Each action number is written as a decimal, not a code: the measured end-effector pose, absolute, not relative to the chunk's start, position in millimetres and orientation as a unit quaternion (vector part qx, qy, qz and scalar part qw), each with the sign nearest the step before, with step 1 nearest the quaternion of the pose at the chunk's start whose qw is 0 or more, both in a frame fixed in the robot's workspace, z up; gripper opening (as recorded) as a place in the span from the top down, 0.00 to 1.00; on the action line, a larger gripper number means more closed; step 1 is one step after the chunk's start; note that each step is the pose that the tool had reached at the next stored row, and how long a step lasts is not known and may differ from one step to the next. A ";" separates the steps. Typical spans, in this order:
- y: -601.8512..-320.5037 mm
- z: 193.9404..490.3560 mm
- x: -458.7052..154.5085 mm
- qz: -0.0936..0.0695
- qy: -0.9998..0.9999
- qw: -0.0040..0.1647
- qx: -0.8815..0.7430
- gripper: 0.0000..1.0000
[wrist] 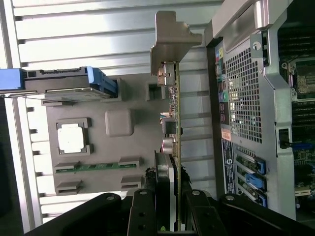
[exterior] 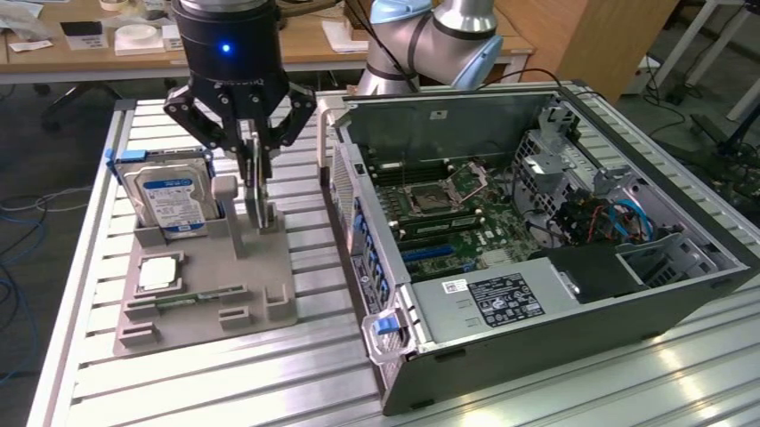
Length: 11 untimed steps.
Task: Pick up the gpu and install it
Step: 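Pick up the gpu and move the gpu toward the slot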
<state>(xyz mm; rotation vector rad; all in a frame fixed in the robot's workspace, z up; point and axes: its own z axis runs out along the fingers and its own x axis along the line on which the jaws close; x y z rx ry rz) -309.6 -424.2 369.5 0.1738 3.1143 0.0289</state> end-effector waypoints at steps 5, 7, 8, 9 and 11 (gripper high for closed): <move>-424.2 374.0 -309.6 0.009 0.998 0.011 0.056 0.72; -424.2 375.7 -309.6 0.009 0.998 0.011 0.056 0.72; -424.2 376.4 -309.6 0.009 0.998 0.011 0.056 0.72; -424.2 377.1 -309.6 0.009 0.998 0.011 0.056 0.72; -424.2 378.6 -309.6 0.009 0.998 0.011 0.056 0.72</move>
